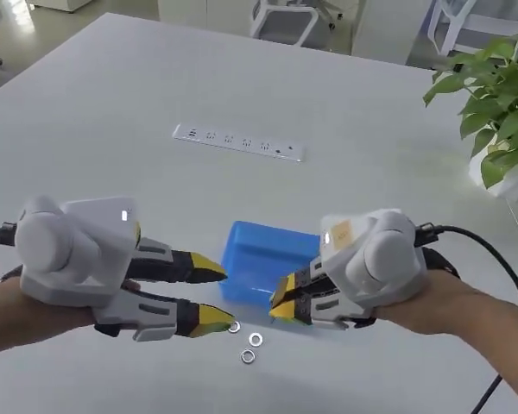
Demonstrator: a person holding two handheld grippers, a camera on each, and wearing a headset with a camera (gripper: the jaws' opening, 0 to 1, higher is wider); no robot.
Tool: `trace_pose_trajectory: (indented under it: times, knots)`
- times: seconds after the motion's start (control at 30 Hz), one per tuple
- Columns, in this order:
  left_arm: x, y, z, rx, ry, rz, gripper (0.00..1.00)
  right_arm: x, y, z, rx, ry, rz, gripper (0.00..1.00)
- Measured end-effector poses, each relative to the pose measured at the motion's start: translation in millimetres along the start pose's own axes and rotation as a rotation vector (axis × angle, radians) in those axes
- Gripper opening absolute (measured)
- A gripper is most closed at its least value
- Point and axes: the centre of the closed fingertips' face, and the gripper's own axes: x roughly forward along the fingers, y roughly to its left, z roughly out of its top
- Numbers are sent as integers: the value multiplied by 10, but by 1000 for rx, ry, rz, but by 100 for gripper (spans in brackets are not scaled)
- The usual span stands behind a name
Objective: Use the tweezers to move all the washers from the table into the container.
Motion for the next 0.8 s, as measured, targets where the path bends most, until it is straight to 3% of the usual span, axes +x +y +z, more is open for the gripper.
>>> trace_pose_trajectory:
  times: [0.4,0.8]
  knots:
    - [224,-112,15,76,39,-70,22,139,153,-42,-1,14,42,6]
    - [406,-113,23,129,61,-95,12,172,190,-43,-11,24,56,6]
